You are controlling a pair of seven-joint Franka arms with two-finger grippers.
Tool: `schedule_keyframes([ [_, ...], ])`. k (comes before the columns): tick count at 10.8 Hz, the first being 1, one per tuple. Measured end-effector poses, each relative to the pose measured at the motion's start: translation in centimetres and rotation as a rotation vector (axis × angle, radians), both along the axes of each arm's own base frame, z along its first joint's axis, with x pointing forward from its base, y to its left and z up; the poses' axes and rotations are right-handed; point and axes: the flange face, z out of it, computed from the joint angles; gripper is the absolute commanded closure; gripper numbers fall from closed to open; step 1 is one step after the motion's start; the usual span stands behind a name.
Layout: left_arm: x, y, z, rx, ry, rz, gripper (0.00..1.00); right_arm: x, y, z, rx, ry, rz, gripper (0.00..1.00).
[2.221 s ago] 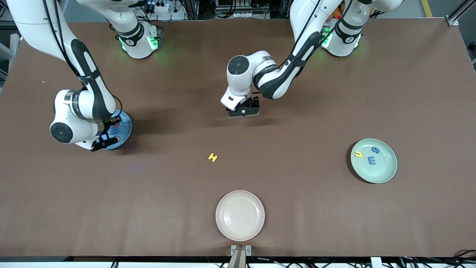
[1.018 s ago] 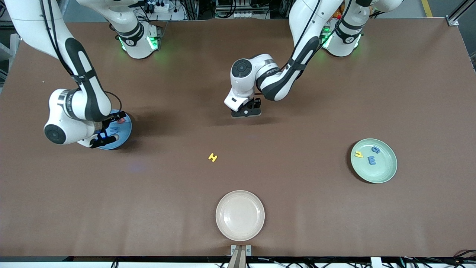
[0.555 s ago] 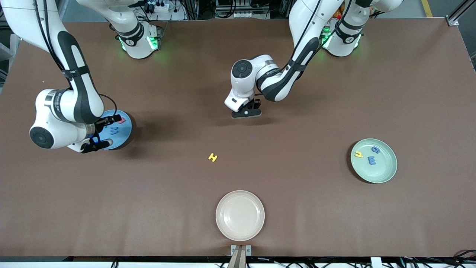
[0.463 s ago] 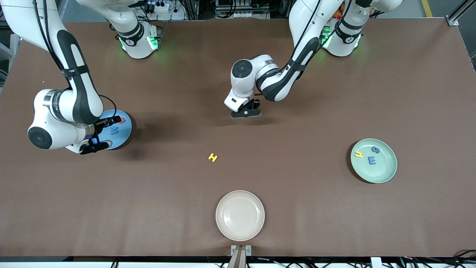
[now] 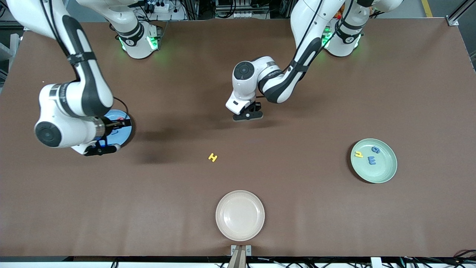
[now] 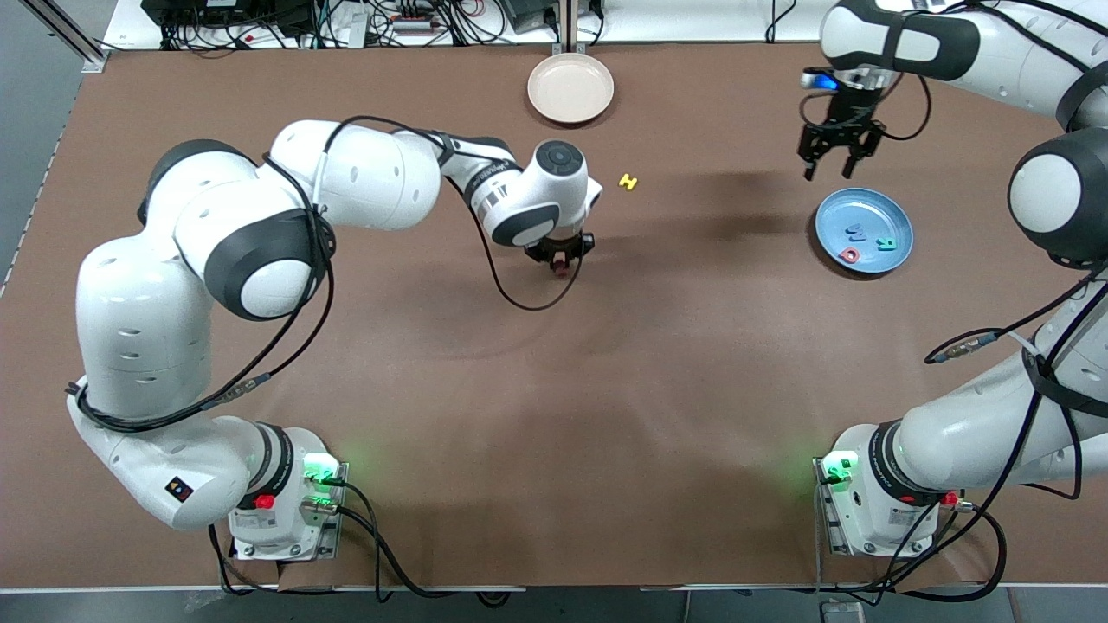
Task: Sort uppercase to blue plate, lowercase to green plate
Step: 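Release the o onto the blue plate while the left gripper grasps the m, then carry the pink m to the green plate while the right gripper reaches the H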
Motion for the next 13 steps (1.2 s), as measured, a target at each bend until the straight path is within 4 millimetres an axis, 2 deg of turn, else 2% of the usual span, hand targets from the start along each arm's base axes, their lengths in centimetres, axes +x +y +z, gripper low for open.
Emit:
schedule_keyframes([
  [2, 3.3, 1.6, 4.1, -0.033, -0.052, 0.039, 1.00, -0.3, 6.3, 1.2, -0.066, -0.050, -0.073, 0.22],
  [4, 6.2, 4.1, 8.8, -0.041, -0.090, 0.061, 1.00, -0.9, 12.4, 1.6, -0.094, -0.124, -0.176, 0.22],
  [7, 10.0, 9.0, 15.2, -0.061, -0.092, 0.055, 1.00, -1.9, 19.3, 0.5, -0.087, -0.221, -0.327, 0.22],
  [9, 12.9, 14.6, 19.2, -0.080, -0.054, 0.004, 1.00, -2.4, 23.2, -1.0, -0.066, -0.276, -0.430, 0.22],
  [10, 14.3, 18.0, 20.4, -0.079, -0.031, -0.042, 1.00, -2.8, 25.3, -2.0, -0.048, -0.299, -0.472, 0.22],
  [11, 15.7, 21.8, 20.8, -0.064, -0.005, -0.096, 1.00, -3.3, 27.2, -3.4, -0.028, -0.318, -0.509, 0.22],
  [13, 18.1, 29.1, 19.6, -0.043, 0.041, -0.222, 1.00, -4.2, 30.2, -6.2, -0.008, -0.346, -0.562, 0.22],
])
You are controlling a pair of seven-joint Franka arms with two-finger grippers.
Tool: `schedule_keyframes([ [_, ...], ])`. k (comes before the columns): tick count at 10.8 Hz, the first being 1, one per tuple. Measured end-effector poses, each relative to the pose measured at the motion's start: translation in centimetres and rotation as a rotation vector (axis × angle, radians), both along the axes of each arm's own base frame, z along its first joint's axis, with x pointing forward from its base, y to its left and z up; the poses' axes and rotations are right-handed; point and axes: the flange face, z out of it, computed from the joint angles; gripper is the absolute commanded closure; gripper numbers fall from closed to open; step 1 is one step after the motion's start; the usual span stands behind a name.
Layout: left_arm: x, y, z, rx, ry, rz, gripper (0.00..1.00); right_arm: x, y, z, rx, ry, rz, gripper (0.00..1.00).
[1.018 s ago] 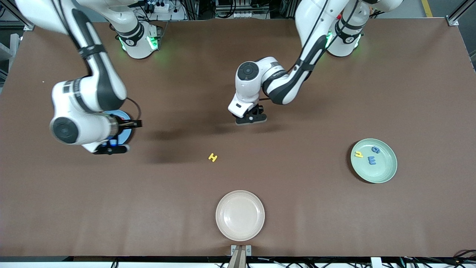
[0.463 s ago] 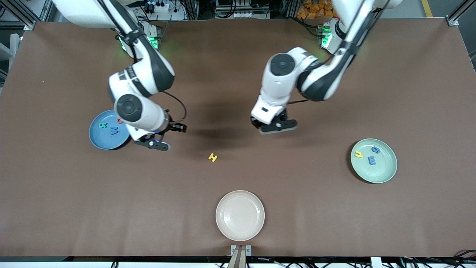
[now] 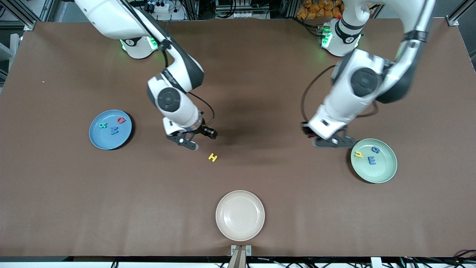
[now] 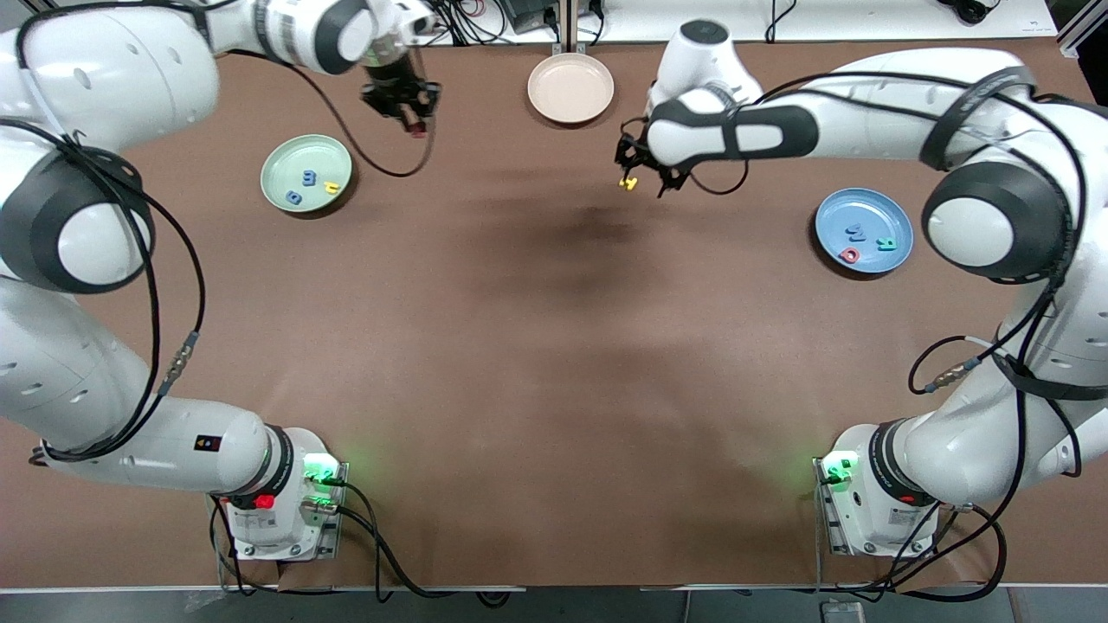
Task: Sort uppercase to blue plate, lowercase to green plate
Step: 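Carry the pink m to the green plate while the right gripper reaches the H, then release the m onto the green plate while the right gripper grasps the H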
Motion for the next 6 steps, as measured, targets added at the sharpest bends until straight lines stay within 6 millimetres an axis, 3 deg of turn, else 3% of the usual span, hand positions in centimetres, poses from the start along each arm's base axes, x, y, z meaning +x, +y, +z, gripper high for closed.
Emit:
schedule_keyframes([
  [3, 2.4, 10.6, -3.8, -0.009, 0.052, -0.193, 1.00, 1.4, 1.0, -2.8, -0.010, -0.021, -0.063, 0.22],
  [4, 2.9, 13.1, -5.4, -0.004, 0.068, -0.249, 1.00, 2.2, 1.4, -3.3, -0.027, -0.042, -0.075, 0.22],
  [6, 3.8, 15.9, -8.1, 0.042, 0.064, -0.331, 1.00, 4.0, 2.1, -4.4, -0.056, -0.083, -0.099, 0.22],
])
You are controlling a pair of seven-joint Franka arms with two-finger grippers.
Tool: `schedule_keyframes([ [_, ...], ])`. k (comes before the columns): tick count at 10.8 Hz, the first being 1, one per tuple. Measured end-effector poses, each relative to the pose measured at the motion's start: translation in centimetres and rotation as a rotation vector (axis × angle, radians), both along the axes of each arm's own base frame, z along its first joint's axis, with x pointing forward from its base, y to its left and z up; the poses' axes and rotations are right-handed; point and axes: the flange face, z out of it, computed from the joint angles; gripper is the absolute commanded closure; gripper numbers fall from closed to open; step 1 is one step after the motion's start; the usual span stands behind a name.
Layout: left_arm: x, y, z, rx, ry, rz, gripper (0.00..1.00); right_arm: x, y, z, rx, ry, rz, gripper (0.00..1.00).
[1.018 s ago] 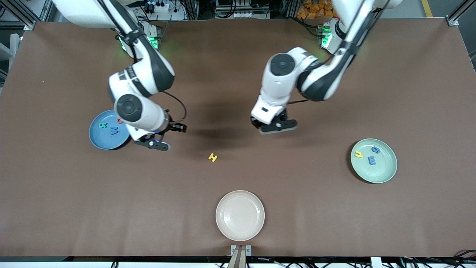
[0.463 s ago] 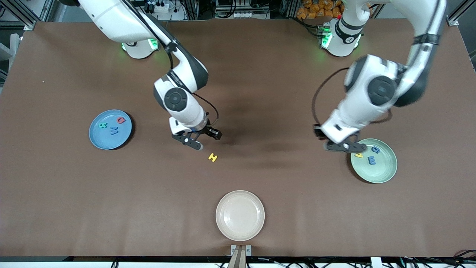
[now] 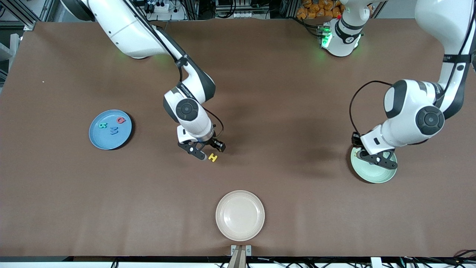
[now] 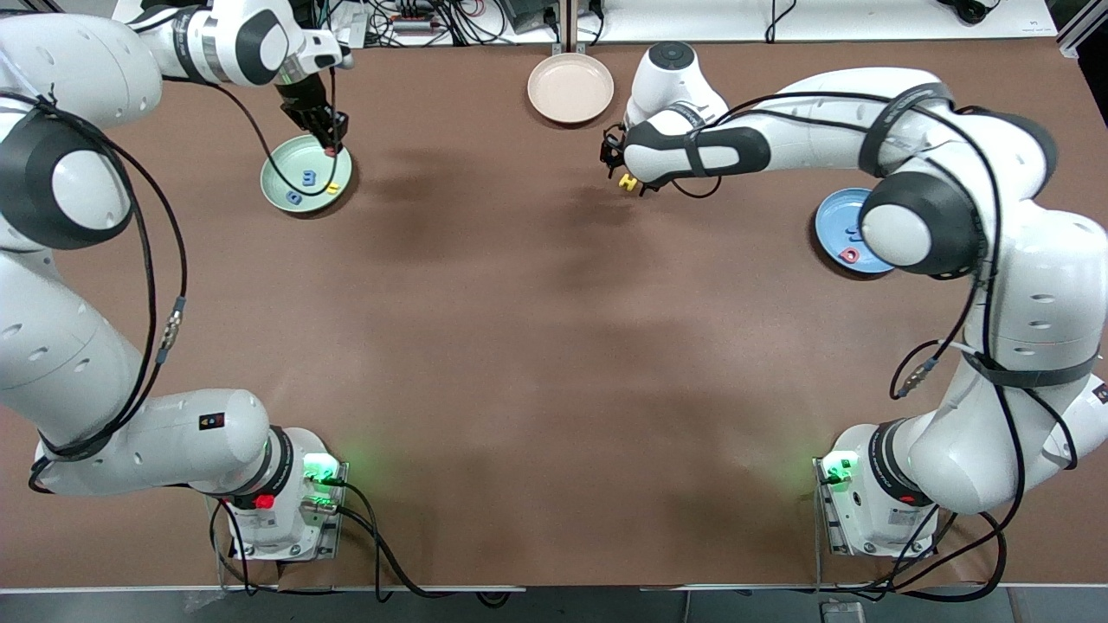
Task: Sort uppercase to blue plate, lowercase to green plate
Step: 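Release the m onto the green plate while the right gripper grasps the H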
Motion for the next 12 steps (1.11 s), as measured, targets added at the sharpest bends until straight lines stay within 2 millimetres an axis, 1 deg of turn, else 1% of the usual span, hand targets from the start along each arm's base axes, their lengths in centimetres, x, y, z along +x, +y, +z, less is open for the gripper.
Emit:
schedule_keyframes([
  [3, 0.7, 0.9, -3.2, -0.002, -0.010, -0.016, 1.00, 1.6, 0.0, -3.1, -0.047, -0.020, -0.009, 0.23],
  [4, 0.8, 1.4, -3.9, -0.001, -0.011, -0.009, 1.00, 2.1, -0.1, -3.8, -0.059, -0.028, -0.011, 0.25],
  [5, 0.9, 2.0, -4.3, 0.003, -0.012, -0.003, 1.00, 2.6, -0.4, -4.2, -0.067, -0.033, -0.015, 0.29],
  [6, 1.0, 2.9, -4.5, 0.009, -0.014, -0.001, 1.00, 2.8, -0.4, -4.2, -0.068, -0.035, -0.017, 0.36],
  [7, 1.1, 3.8, -4.6, 0.014, -0.016, -0.005, 0.55, 2.8, -0.4, -4.1, -0.070, -0.036, -0.017, 0.47],
  [8, 1.3, 4.8, -4.8, 0.018, -0.024, -0.005, 0.11, 2.8, -0.4, -4.1, -0.072, -0.035, -0.016, 0.50],
  [9, 1.4, 5.7, -5.3, 0.022, -0.028, 0.002, 0.00, 2.9, -0.4, -3.9, -0.075, -0.034, -0.017, 0.54],
  [10, 1.4, 6.3, -5.8, 0.024, -0.029, 0.009, 0.00, 2.9, -0.4, -3.8, -0.076, -0.033, -0.017, 0.61],
  [11, 1.5, 6.7, -5.9, 0.026, -0.033, 0.015, 0.00, 2.9, -0.3, -3.8, -0.076, -0.033, -0.016, 0.71],
  [12, 1.8, 6.8, -5.5, 0.027, -0.044, 0.017, 0.00, 2.9, -0.2, -3.7, -0.076, -0.034, -0.014, 0.80],
])
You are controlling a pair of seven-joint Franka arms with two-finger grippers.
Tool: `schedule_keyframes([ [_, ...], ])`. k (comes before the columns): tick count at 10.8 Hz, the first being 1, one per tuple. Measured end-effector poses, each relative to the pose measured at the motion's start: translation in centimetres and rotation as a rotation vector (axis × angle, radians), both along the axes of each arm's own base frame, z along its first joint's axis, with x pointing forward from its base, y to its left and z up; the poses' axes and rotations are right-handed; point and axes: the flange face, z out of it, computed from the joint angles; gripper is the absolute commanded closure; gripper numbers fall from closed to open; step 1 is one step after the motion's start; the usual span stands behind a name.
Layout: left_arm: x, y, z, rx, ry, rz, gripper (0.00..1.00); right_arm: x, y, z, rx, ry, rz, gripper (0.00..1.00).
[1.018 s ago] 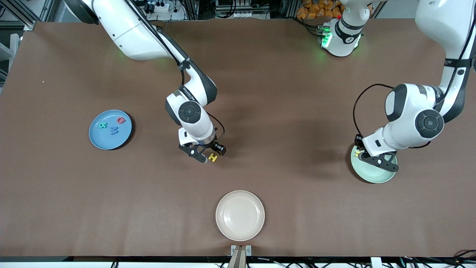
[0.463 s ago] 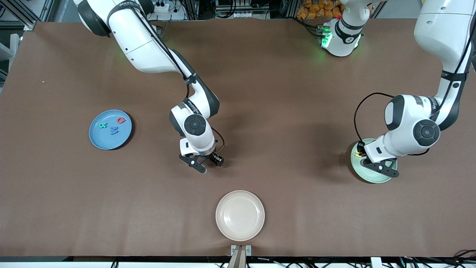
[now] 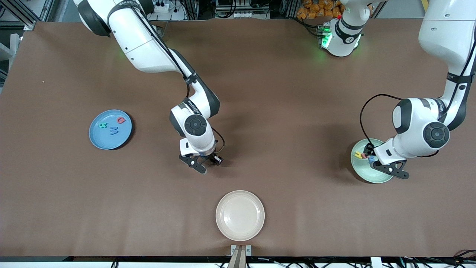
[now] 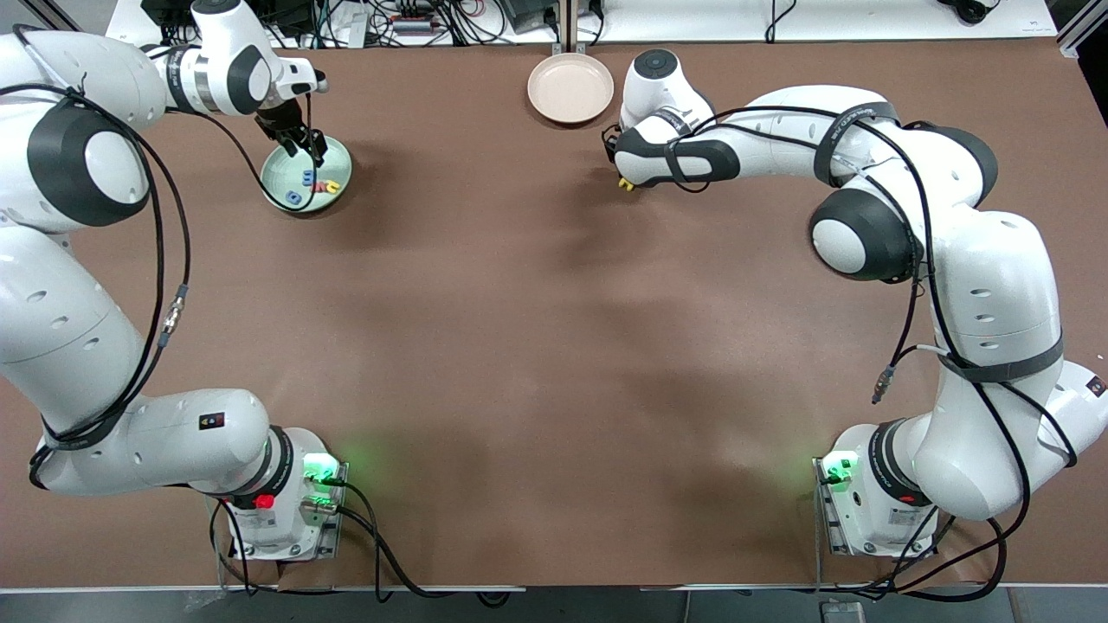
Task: Sort uppercase to blue plate, lowercase to green plate
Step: 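Release the m onto the green plate while the right gripper grasps the H, then carry the yellow H to the blue plate while the left gripper withdraws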
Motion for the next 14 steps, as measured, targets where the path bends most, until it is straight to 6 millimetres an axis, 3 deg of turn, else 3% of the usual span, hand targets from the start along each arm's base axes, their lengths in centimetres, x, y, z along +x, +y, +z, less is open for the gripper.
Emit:
schedule_keyframes([
  [2, 0.8, -0.3, 1.9, 0.001, -0.035, -0.005, 0.00, 0.1, 0.2, 0.4, 0.002, -0.005, 0.003, 0.90],
  [7, 0.2, -4.3, 10.6, -0.070, -0.059, 0.031, 0.00, 0.1, -0.1, 0.2, -0.025, 0.019, 0.097, 0.90],
  [10, -0.6, -5.8, 17.1, -0.055, -0.031, 0.101, 0.00, 1.9, -3.6, 1.9, -0.071, 0.091, 0.250, 0.89],
  [14, -1.1, -6.5, 27.3, -0.052, -0.101, 0.171, 0.00, 4.3, -10.5, 5.8, -0.082, 0.203, 0.561, 0.89],
])
